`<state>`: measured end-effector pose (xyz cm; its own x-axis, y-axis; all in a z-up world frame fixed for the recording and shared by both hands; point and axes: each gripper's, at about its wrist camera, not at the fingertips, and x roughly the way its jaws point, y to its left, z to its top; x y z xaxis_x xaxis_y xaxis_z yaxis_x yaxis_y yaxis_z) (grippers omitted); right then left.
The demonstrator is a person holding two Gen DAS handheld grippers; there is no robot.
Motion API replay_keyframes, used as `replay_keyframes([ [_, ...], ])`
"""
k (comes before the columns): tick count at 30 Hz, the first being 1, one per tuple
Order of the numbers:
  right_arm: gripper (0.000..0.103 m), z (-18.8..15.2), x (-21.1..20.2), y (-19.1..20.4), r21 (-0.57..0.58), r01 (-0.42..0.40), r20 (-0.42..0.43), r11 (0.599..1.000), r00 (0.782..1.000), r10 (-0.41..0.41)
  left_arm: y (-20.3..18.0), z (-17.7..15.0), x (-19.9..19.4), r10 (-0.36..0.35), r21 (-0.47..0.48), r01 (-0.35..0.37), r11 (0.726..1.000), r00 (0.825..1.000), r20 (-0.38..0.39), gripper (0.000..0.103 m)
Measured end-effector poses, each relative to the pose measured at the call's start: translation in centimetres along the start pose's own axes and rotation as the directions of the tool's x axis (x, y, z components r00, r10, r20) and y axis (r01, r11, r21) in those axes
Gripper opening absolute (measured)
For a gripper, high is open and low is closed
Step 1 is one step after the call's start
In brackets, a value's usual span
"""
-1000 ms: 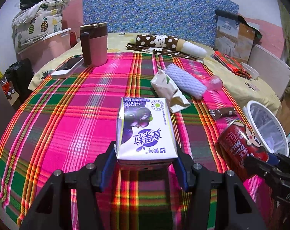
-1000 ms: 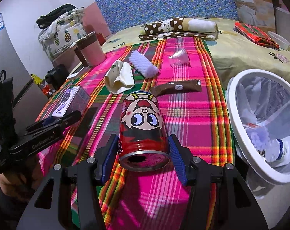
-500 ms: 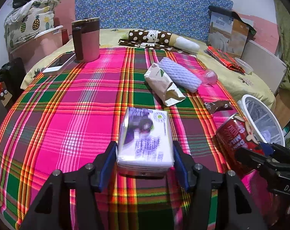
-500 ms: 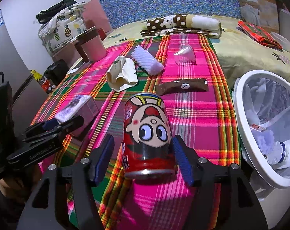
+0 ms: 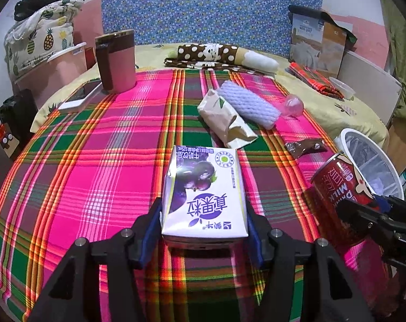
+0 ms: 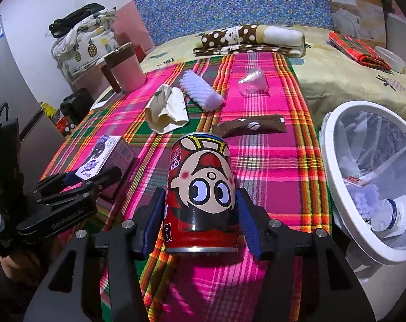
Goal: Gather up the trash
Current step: 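Carry the can and juice box over the white bin and open both tools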
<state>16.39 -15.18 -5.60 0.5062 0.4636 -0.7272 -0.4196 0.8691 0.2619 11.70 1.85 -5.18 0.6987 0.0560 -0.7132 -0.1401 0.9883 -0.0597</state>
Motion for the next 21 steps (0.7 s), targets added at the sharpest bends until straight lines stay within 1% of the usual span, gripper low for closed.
replay_keyframes([
  [9, 0.055, 0.3, -1.8, -0.5, 0.01, 0.004, 0.048, 1.0, 0.999, -0.005, -1.7, 1.2, -1.9, -0.039, 0.022, 0.038, 0.999, 0.998, 0.05, 0.057],
  [15, 0.055, 0.3, -3.1, -1.7, 0.032, 0.028, 0.077, 0.999, 0.997, -0.031, -3.9, 2.1, -2.3, -0.098, 0.054, 0.095, 0.994, 0.993, 0.061, 0.057],
  [21, 0.055, 0.0, -4.6, -3.7, 0.073, 0.074, 0.104, 0.995, 0.991, -0.082, -6.9, 2.8, -2.3, -0.163, 0.104, 0.156, 0.982, 0.985, 0.061, 0.057],
])
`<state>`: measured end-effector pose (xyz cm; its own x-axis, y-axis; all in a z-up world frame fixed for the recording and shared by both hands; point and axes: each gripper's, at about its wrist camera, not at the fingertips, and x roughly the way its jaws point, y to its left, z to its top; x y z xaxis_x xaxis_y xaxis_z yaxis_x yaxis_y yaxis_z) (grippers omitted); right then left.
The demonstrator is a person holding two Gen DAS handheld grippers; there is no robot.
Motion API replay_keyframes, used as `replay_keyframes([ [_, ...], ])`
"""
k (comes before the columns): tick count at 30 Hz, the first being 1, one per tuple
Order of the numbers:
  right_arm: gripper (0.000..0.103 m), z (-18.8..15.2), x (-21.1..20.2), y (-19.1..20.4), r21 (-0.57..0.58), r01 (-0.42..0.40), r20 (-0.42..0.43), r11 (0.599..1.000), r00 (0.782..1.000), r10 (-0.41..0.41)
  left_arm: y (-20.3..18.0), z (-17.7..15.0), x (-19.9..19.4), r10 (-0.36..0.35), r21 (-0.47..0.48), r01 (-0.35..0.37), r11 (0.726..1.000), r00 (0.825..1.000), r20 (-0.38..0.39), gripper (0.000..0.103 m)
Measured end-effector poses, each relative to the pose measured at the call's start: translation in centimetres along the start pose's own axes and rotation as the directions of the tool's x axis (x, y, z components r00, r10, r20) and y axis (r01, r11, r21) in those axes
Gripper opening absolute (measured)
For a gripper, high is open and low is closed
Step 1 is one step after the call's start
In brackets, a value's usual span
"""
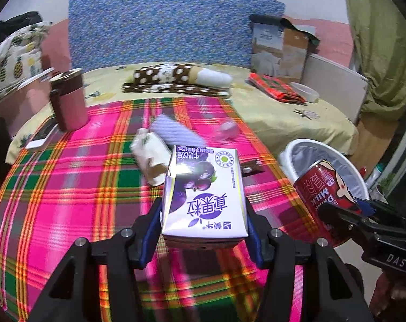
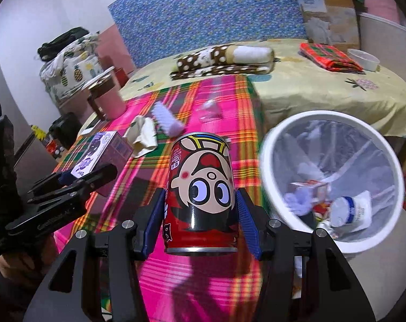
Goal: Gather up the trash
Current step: 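Carry the can and juice box over the white bin and open both tools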
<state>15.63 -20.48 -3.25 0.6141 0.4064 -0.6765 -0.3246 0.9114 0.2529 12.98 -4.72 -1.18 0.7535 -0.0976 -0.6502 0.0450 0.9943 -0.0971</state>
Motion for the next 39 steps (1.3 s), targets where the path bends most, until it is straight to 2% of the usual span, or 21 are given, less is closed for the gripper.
replay_keyframes([
  [10, 0.055, -0.1, -2.1, -4.5, 0.078, 0.099, 0.028, 0.992, 0.994, -0.102, -5.0, 1.0, 1.8, -0.108, 0.082, 0.109, 0.991, 0.994, -0.026, 0.057],
  [22, 0.055, -0.7, -3.4, -8.8, 0.167, 0.19, 0.031, 0.967, 0.98, -0.198, -9.9, 1.4, 3.7, -0.19, 0.154, 0.197, 0.968, 0.98, -0.062, 0.057],
  [39, 0.055, -1.0, -3.2, -12.7, 0.202, 0.281, -0.042, 0.938, 0.959, -0.279, -15.1, 1.3, 7.3, -0.286, 0.213, 0.317, 0.924, 0.944, -0.164, 0.057],
])
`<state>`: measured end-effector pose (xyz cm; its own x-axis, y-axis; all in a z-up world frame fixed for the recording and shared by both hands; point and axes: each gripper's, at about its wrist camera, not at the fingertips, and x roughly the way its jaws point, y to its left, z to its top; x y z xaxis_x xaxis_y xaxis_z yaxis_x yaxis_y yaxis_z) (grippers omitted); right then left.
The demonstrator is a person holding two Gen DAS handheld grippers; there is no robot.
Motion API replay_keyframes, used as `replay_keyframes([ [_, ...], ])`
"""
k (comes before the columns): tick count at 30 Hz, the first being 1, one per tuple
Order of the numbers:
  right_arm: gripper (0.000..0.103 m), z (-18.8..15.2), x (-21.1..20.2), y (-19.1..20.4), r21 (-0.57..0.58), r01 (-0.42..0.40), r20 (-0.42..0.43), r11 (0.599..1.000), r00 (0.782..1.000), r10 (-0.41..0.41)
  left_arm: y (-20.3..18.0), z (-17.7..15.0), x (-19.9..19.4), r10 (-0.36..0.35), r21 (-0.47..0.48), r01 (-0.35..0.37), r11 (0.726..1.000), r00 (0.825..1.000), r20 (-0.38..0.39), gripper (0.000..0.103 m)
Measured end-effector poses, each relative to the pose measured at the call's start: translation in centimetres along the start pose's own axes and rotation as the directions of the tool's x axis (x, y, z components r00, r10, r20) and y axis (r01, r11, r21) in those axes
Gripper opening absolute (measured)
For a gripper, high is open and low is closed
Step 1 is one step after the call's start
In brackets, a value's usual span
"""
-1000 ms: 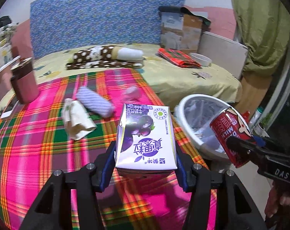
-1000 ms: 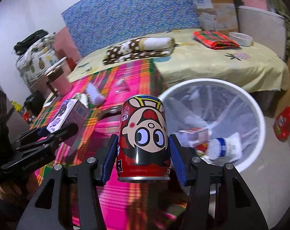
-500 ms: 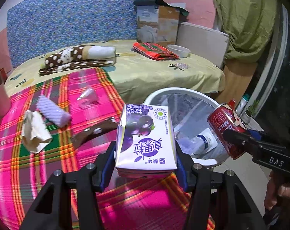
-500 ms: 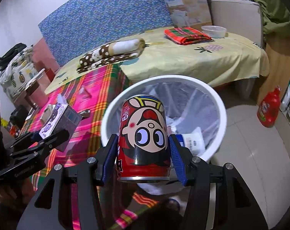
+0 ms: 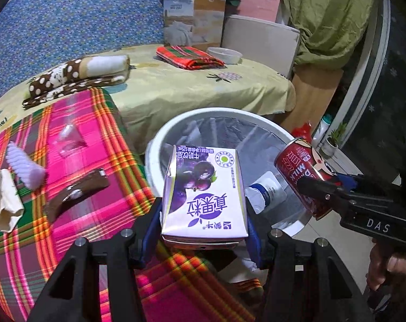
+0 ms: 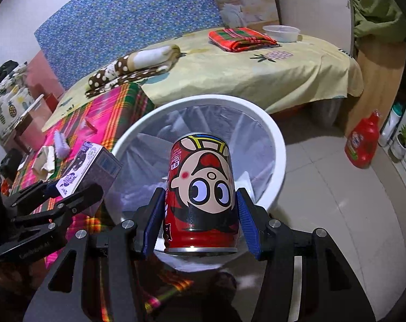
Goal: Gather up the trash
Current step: 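Carry the can and juice box over the white bin and open both tools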
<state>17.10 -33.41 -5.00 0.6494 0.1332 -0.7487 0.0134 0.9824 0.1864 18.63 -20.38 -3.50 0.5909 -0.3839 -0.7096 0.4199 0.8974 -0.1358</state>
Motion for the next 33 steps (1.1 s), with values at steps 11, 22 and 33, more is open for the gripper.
replay_keyframes([
  [11, 0.055, 0.4, 0.9, -0.7, -0.005, 0.033, -0.05, 0.999, 0.998, -0.033, -1.2, 0.6, 2.1, -0.038, 0.025, 0.039, 0.999, 0.998, -0.042, 0.058],
  [22, 0.057, 0.5, -0.7, -1.2, 0.022, 0.028, 0.018, 0.999, 0.999, -0.028, -0.9, 0.8, 1.0, -0.07, 0.004, 0.07, 0.998, 0.998, -0.002, 0.062],
  [33, 0.057, 0.2, -2.7, 1.2, -0.002, -0.052, 0.085, 0.999, 0.995, 0.052, 1.8, -0.2, -3.5, -0.025, -0.064, 0.03, 0.997, 0.997, 0.069, 0.064],
])
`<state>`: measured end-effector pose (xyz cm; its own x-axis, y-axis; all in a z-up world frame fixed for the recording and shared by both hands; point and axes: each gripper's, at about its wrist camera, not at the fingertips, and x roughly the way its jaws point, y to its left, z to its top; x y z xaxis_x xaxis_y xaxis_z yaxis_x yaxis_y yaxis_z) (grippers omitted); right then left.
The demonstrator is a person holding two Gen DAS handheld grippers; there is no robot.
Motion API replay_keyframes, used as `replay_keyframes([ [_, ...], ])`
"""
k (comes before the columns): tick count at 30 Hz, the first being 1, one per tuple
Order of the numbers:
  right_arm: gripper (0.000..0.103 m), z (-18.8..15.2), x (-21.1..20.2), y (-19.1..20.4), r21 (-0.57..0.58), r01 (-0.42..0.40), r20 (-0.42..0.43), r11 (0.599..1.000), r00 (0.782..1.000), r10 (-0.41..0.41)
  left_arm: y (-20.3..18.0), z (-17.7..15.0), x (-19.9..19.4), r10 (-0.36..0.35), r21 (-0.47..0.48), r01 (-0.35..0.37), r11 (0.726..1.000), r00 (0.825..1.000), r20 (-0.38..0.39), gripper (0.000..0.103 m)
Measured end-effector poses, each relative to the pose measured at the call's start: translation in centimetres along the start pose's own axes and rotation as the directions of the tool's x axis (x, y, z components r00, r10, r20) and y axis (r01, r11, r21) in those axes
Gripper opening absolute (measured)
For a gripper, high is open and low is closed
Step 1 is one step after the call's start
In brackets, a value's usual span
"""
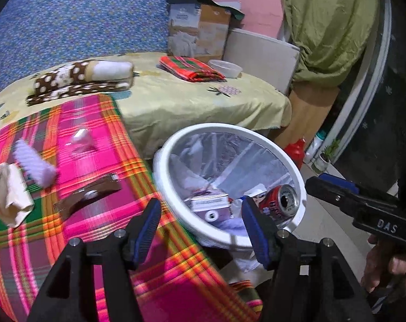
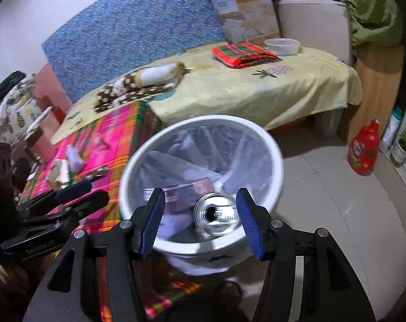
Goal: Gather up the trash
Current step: 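Move both open tools back over the cloth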
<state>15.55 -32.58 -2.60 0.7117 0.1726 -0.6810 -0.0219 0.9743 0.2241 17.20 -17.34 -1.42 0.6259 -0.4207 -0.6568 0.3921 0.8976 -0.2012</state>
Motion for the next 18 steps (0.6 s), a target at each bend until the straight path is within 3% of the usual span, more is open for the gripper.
replay_keyframes([
  [18, 0.057, -1.2, 0.5, 7.8, -0.125, -0.164, -0.009, 0.979, 0.986, 0.164, 6.3, -3.2, -6.6, 0.196, -0.131, -0.187, 0.974, 0.979, 0.054, 0.064],
])
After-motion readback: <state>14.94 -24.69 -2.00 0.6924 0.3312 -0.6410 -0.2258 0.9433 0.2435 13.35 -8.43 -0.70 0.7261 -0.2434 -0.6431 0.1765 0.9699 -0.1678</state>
